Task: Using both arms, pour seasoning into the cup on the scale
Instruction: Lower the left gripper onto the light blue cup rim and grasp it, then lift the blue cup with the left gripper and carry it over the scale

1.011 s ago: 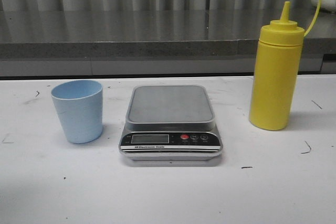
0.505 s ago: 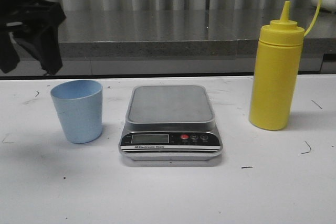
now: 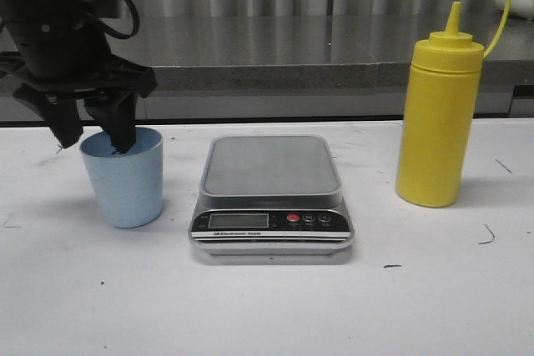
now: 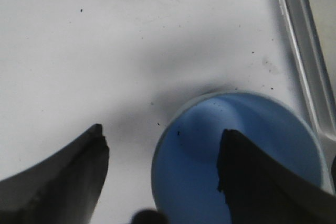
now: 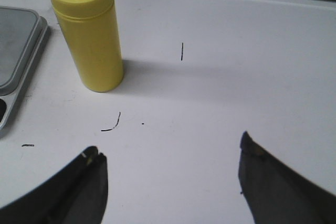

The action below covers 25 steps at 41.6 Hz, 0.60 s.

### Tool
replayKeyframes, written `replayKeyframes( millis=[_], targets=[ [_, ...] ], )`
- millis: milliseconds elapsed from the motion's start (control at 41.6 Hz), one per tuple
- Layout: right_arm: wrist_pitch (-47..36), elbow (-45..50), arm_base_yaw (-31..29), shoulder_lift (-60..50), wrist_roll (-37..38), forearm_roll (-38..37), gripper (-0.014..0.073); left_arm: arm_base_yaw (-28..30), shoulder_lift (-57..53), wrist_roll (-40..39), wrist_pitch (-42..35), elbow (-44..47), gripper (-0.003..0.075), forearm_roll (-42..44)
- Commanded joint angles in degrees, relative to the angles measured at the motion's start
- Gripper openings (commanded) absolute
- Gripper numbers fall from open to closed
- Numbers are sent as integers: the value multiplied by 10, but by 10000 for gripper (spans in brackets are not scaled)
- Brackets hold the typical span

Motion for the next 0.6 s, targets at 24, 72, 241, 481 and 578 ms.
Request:
replayKeyframes(
  millis=[24, 72, 241, 481, 578],
  targets=[
    [-36, -17, -1, 4, -7, -9, 544, -4, -19, -2, -15, -19, 344, 0],
    [-36, -17, -1, 4, -7, -9, 544, -4, -19, -2, -14, -19, 316, -2],
    [-36, -17, -1, 4, -7, -9, 544, -4, -19, -2, -13, -19, 169, -3],
    [-36, -17, -1, 4, -7, -9, 544, -4, -23, -2, 0, -22, -20, -11],
    [-36, -17, -1, 4, -7, -9, 544, -4, -35, -2, 22, -36, -20, -11]
  ],
)
